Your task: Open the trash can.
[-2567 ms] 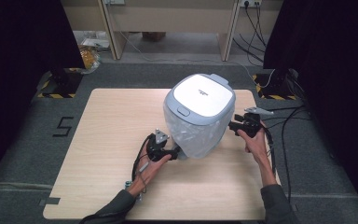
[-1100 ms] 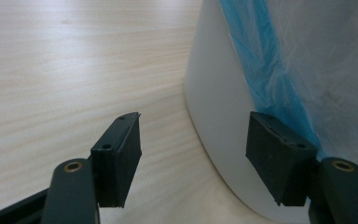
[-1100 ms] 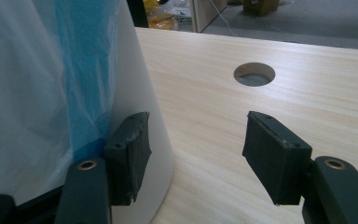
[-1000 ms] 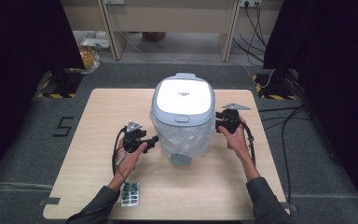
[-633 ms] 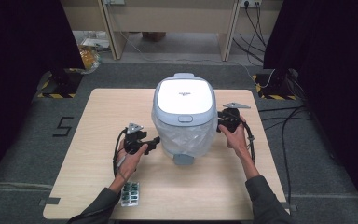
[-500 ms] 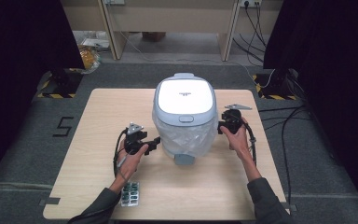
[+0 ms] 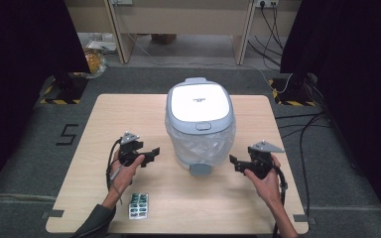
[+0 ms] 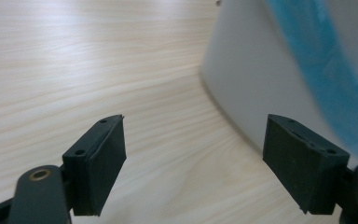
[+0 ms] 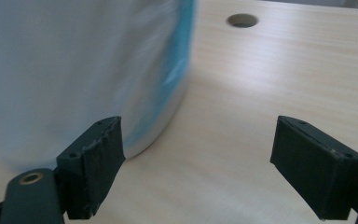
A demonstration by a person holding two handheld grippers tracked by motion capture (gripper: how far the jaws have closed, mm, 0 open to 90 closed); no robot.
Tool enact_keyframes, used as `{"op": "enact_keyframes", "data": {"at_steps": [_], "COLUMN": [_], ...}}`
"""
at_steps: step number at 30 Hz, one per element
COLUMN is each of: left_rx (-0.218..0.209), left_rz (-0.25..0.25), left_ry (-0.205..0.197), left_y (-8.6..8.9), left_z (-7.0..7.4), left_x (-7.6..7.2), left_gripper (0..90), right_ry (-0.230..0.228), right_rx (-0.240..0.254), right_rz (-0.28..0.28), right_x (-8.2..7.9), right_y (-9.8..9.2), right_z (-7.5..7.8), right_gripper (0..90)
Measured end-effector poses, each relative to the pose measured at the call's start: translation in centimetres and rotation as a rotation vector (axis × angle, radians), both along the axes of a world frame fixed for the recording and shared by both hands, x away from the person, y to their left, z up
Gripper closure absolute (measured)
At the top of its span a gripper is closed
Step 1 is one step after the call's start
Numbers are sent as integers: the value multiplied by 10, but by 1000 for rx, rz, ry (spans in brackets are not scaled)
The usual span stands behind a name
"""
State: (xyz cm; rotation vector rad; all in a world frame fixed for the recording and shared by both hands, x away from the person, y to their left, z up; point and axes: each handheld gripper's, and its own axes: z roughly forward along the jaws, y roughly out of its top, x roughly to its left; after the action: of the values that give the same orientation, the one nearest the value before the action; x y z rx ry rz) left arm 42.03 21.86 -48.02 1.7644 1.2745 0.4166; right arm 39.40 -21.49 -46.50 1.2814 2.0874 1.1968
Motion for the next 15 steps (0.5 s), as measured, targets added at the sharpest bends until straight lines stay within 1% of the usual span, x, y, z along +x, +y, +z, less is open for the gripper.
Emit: {"op": "enact_keyframes", "data": {"at_steps": [1, 2, 3, 4, 5, 6, 7, 9, 11, 12, 13, 14, 15], "left_rx": [11, 18, 35, 61, 77, 92, 92, 103, 110, 122, 132, 140, 148], "left_rz": [12, 18, 29, 45, 51, 53, 53, 64, 69, 67, 66, 58, 52], "left_ry": [8, 12, 14, 12, 14, 23, 23, 29, 40, 51, 61, 81, 94], "left_y": [8, 13, 18, 24, 27, 31, 31, 37, 40, 42, 43, 44, 45], "left_z": [-1, -2, -4, -7, -10, -15, -15, -22, -26, -30, -32, -34, -37], "left_x": [-3, -6, -9, -13, -15, -20, -20, -26, -30, -33, -35, -37, -38], "left_gripper": [194, 188, 185, 184, 180, 180, 180, 175, 164, 164, 164, 164, 163], "right_ry": [-5, -10, -11, 2, 13, 17, 17, 26, 15, 13, 1, 1, -9], "right_rx": [-10, -18, -25, -39, -63, -54, -54, -36, -47, -46, -36, -36, -34], "right_rz": [25, 59, 81, 117, 191, 217, 217, 262, 303, 309, 328, 328, 336], "right_x": [-8, -18, -23, -28, -39, -41, -41, -47, -51, -52, -51, -51, -51], "right_y": [4, 11, 15, 21, 34, 38, 38, 50, 63, 67, 78, 78, 83], "right_z": [-1, -3, -5, -8, -14, -16, -16, -22, -28, -29, -31, -31, -32], "right_gripper": [169, 167, 161, 148, 150, 154, 154, 154, 154, 154, 156, 156, 156]}}
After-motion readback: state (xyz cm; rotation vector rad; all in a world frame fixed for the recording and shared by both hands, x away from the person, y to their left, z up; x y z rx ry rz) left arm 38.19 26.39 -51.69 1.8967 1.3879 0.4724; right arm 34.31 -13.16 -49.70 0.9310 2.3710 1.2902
